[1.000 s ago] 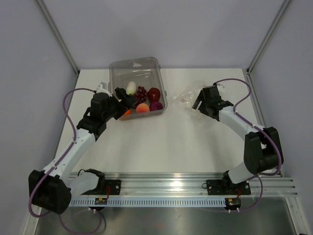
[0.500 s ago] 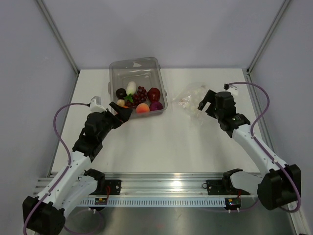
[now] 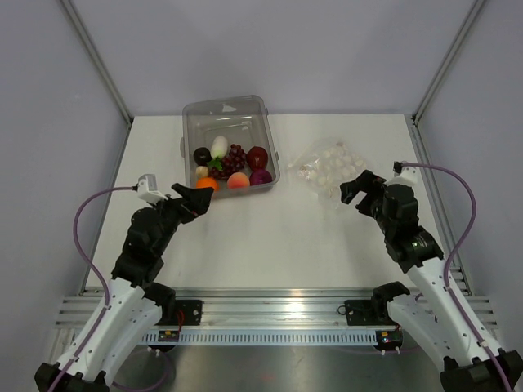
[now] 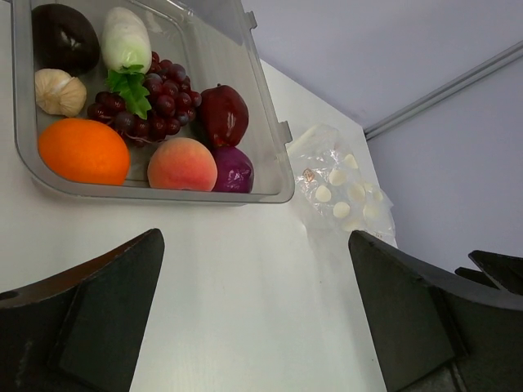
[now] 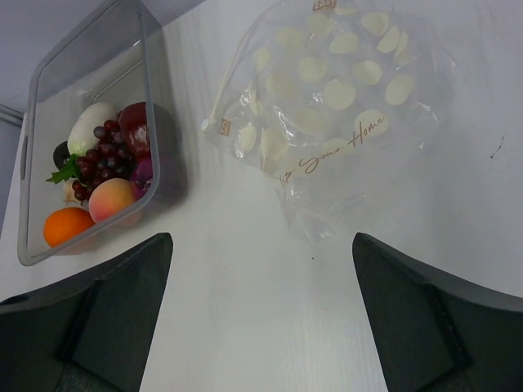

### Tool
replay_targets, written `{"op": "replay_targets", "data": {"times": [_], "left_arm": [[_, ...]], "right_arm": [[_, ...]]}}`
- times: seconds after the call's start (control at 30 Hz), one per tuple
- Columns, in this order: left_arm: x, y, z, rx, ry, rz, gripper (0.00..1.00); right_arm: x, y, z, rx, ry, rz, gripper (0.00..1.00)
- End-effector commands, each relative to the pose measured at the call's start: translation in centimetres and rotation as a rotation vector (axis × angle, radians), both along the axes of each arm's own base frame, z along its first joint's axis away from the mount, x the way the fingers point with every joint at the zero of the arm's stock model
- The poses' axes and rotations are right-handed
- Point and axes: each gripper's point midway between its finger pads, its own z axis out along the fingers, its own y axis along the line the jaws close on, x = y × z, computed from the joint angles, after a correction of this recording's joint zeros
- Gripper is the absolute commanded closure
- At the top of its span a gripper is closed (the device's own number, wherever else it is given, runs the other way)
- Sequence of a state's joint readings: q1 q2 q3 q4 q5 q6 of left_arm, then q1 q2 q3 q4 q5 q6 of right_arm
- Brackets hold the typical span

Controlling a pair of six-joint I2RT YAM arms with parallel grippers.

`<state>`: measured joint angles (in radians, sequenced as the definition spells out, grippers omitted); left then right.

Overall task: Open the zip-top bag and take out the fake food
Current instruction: Reset both arms

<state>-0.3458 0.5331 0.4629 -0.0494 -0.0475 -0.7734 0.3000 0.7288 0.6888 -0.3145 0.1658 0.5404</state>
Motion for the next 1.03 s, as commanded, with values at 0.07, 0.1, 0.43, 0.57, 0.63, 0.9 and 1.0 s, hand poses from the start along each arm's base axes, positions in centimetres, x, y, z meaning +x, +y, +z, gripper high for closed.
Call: {"op": "replay_targets", "data": {"times": [0.07,0.1,0.43,0.57,0.63,0.9,1.0], "left_arm": [[-1.1,-0.4,1.5,-0.012,-0.106,-0.046,0.01],[-1.3,-0.3,1.6,-0.015,-0.124,-0.047,0.01],[-1.7,0.0,0.2,0.019,-0.139,-0.048,0.01],[-1.7,0.3,0.5,0.036,-0.150,-0.032,0.01],[-1.7,0.6,0.6,0.039,-0.152,-0.018,0.01],[-2.1,1.1,1.1,0.039,-0.177,-0.002,0.01],[-2.1,1.1,1.2,0.038,-0.180,0.000,0.01]], "right_arm": [[-1.8,-0.3,0.6,0.006,-0.046,0.020,0.01],[-2.1,-0.4,0.2,0.004,-0.043,0.019,0.01],[-3.2,-1.4,-0.5,0.027,-0.083,-0.022,0.01],[-3.4,-1.6,-0.5,0.030,-0.084,-0.034,0.01],[-3.5,-1.8,-0.4,0.030,-0.091,-0.040,0.01],[-3.8,-1.9,-0.3,0.032,-0.097,-0.041,0.00],[-3.8,-1.9,-0.3,0.033,-0.096,-0.047,0.00]]}}
